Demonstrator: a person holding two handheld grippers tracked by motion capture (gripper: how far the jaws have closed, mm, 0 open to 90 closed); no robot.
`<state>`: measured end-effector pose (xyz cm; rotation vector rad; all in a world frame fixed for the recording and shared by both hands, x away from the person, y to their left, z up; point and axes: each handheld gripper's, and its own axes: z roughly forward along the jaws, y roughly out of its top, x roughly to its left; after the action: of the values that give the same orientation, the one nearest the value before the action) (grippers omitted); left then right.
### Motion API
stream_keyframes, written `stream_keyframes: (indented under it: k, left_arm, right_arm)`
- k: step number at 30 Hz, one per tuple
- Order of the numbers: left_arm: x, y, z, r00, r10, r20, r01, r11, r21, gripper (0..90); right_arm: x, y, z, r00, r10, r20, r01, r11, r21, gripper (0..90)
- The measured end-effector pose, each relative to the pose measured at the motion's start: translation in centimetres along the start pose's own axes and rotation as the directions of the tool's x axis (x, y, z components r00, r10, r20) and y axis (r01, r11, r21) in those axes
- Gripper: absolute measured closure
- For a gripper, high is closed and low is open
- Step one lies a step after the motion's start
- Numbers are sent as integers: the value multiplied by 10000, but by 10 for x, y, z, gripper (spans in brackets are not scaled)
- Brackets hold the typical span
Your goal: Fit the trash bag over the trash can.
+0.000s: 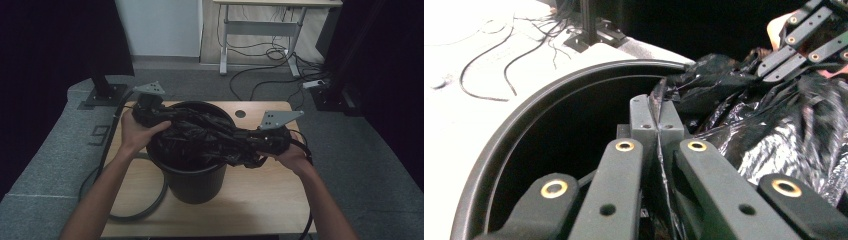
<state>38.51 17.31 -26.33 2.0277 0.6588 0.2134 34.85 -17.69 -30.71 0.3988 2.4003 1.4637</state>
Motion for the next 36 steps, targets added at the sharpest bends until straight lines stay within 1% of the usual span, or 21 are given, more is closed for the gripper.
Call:
stream_keyframes:
  k: [3, 5, 7, 11, 15, 18, 19, 21, 23, 26, 29, 31, 34, 36]
  left_arm:
    - [-1, -2, -6, 9998, -103, -157, 101, 9998, -187, 900]
    - [-1, -3, -10, 9995, -187, -252, 179, 9993, -331, 900]
    - [1, -5, -15, 9987, -300, -401, 280, 9984, -498, 900]
    - [5, -8, -24, 9969, -567, -544, 528, 9961, -701, 900]
    - [6, -13, -34, 9948, -659, -782, 593, 9947, -837, 900]
    - [9, -19, -41, 9941, -772, -763, 705, 9937, -867, 900]
    - [9, -21, -42, 9935, -780, -827, 707, 9936, -878, 900]
    - [10, -25, -45, 9930, -848, -823, 774, 9930, -892, 900]
    - [12, -29, -49, 9915, -923, -918, 834, 9918, -966, 900]
    - [17, -37, -58, 9887, -1197, -902, 1083, 9866, -1217, 900]
    - [21, -46, -65, 9869, -1428, -749, 1317, 9818, -1369, 900]
    - [21, -49, -66, 9875, -1404, -716, 1301, 9826, -1328, 900]
    - [19, -54, -66, 9908, -1162, -686, 1075, 9870, -1192, 900]
    - [18, -56, -66, 9931, -1013, -589, 939, 9886, -1173, 900]
  right_arm:
    - [1, 0, -4, 9999, -151, -29, 151, 9999, -57, 877]
    - [1, 2, -8, 9996, -283, 67, 284, 9994, -193, 873]
    - [2, 6, -13, 9993, -371, 63, 373, 9989, -269, 870]
    - [3, 6, -15, 9993, -362, 82, 363, 9991, -211, 887]
    - [3, 2, -15, 9994, -340, 116, 343, 9989, -310, 888]
    - [1, -2, -16, 9998, -189, 86, 193, 9989, -427, 886]
    - [1, -2, -17, 9999, -152, 33, 154, 9987, -482, 885]
    - [0, -3, -17, 9999, -155, -21, 154, 9987, -489, 880]
    - [0, -3, -18, 9998, -190, -98, 184, 9981, -586, 865]
    - [-2, -3, -21, 9998, -167, -72, 163, 9982, -585, 877]
    - [-5, -6, -23, 10000, -9, -94, 3, 9983, -577, 896]
    - [-7, -8, -23, 9999, 62, -124, -69, 9984, -553, 896]
    - [-9, -12, -21, 10000, 95, -2, -95, 9992, -396, 896]
    - [-13, -16, -22, 9995, 315, 9, -315, 9983, -487, 895]
